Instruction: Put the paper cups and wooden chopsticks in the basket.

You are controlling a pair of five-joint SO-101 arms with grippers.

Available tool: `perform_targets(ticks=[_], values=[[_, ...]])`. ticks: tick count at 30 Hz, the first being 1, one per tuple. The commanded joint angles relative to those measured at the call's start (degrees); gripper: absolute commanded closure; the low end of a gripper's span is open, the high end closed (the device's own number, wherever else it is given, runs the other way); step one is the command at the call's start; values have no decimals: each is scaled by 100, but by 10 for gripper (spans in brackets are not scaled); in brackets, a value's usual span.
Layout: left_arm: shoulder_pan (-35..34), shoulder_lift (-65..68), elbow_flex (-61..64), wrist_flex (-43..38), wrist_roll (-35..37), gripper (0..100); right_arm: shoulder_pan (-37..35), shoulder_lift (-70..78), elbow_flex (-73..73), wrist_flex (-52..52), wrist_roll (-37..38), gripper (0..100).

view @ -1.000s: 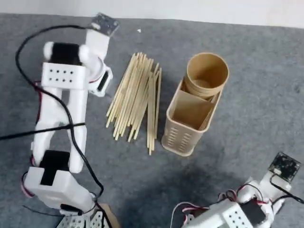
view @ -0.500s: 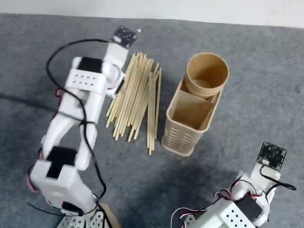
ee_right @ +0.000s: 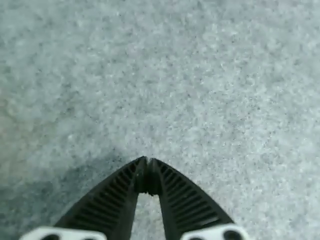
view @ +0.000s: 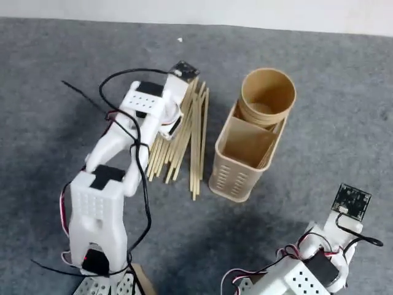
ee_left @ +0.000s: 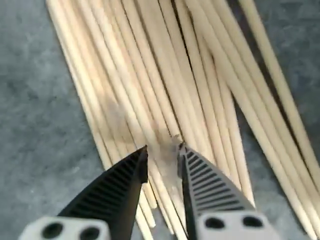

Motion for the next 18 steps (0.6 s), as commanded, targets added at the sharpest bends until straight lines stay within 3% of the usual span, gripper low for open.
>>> perform_targets(ticks=[1,7,11,18], values=[[22,233,-286,-44,70,883,-57,-48,831,40,44,988],[22,347,-295,-44,70,893,-57,-48,831,40,44,988],[48,347,-295,-79,44,995,-57,-48,831,40,44,988],[40,382,-514,-44,44,992,-57,-48,831,40,44,988]])
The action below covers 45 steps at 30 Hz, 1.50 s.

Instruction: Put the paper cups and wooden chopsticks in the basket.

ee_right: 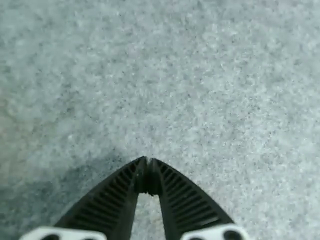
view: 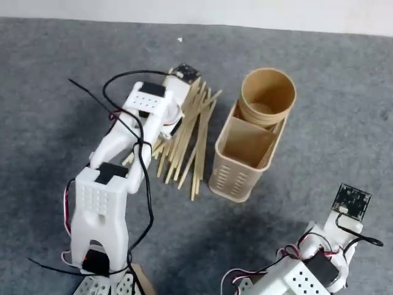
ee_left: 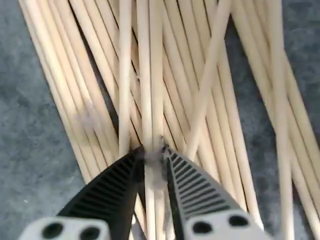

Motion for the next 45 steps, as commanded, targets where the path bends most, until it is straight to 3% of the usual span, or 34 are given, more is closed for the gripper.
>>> perform_targets(ticks=[1,9,26,45], values=[[22,-31,-207,-35,26,992,-57,-48,831,40,44,988],[4,-22,-558,413,53,797,-57,-48,831,40,44,988],[-101,655,-892,510,9,798,-57,-48,831,40,44,988],[-48,655,-1727,826,-264,959,-57,-48,831,40,44,988]])
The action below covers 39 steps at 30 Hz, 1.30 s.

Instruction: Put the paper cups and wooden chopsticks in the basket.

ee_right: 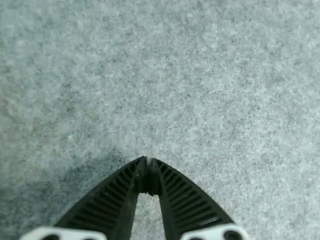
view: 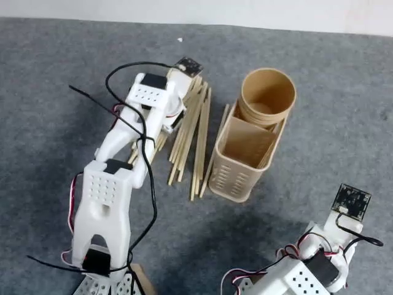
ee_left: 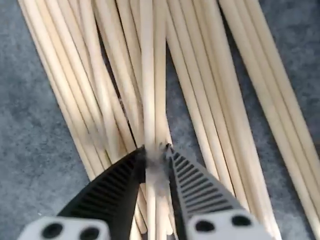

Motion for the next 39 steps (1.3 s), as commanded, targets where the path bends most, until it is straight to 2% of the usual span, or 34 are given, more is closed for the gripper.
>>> perform_targets(ticks=[1,7,13,18,24,32,36,39], values=[[-22,-101,-242,70,-70,959,-57,-48,831,40,44,988],[-22,-75,-207,70,-79,906,-57,-48,831,40,44,988],[-13,-110,-242,62,-264,997,-57,-48,831,40,44,988],[-22,-145,-435,79,-299,996,-57,-48,831,40,44,988],[-4,-523,-1956,1055,-255,996,-57,-48,831,40,44,988],[92,-1262,-4620,2356,387,996,-57,-48,831,40,44,988],[295,-2290,-4716,2365,580,996,-57,-48,831,40,44,988],[418,-3451,-3785,2374,941,996,-57,-48,831,40,44,988]])
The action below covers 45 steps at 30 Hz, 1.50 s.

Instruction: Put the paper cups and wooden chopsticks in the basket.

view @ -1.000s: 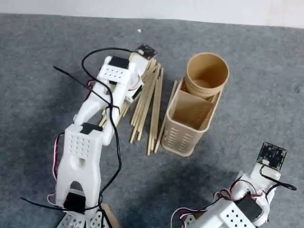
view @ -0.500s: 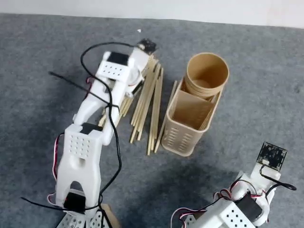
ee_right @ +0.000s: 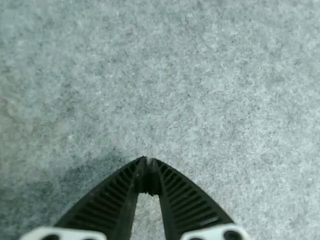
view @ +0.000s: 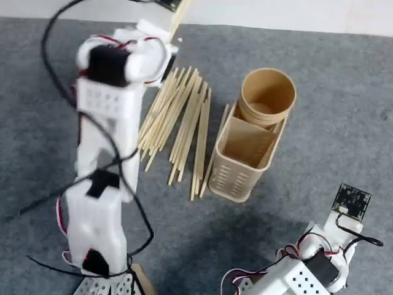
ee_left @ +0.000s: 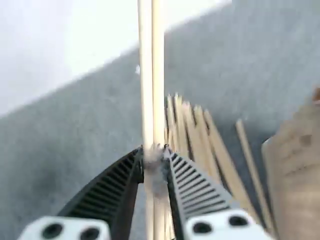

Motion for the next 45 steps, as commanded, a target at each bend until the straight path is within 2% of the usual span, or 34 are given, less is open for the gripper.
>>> perform_targets(ticks=[1,5,7,9,12,18,21,26,33,37,39,45], values=[[259,-2009,1235,35,580,996,-57,-48,831,40,44,988],[611,-3802,3653,9,765,996,-57,-48,831,40,44,988],[866,-4567,4488,-35,738,996,-57,-48,831,40,44,988],[1130,-5200,5033,-703,695,996,-57,-48,831,40,44,988],[1508,-5481,5851,-2022,563,996,-57,-48,831,40,44,988],[2466,-5007,6932,-4897,554,996,-57,-48,831,40,44,988],[2826,-4804,7046,-5697,554,996,-57,-48,831,40,44,988],[2914,-4655,7565,-6268,545,994,-57,-48,831,40,44,988],[2941,-4673,8892,-6901,563,992,-57,-48,831,40,44,988],[2914,-4681,9165,-6927,642,927,-57,-48,831,40,44,988],[2905,-4743,9156,-6927,914,898,-57,-48,831,40,44,988],[2897,-5464,9165,-6927,1002,877,-57,-48,831,40,44,988]])
